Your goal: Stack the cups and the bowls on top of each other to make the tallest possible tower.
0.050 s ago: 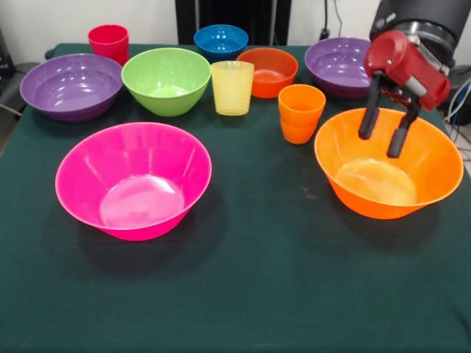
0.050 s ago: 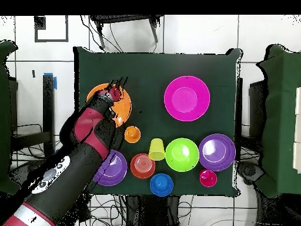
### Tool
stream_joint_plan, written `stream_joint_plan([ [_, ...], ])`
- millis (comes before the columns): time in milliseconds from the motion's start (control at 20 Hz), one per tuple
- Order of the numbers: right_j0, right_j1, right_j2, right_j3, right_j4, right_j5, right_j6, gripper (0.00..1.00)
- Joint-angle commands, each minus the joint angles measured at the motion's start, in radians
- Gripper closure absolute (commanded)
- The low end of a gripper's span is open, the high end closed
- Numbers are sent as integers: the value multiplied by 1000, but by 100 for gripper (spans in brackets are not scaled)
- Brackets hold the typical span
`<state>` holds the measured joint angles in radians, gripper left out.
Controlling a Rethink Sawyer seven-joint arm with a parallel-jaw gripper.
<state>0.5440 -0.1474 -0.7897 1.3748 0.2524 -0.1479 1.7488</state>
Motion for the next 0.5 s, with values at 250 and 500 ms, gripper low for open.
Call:
stream_joint_plan([
  [250, -234, -169, 564, 178, 46, 387, 166, 0],
  [500, -265, -164, 620, 193, 150, 468, 241, 0],
])
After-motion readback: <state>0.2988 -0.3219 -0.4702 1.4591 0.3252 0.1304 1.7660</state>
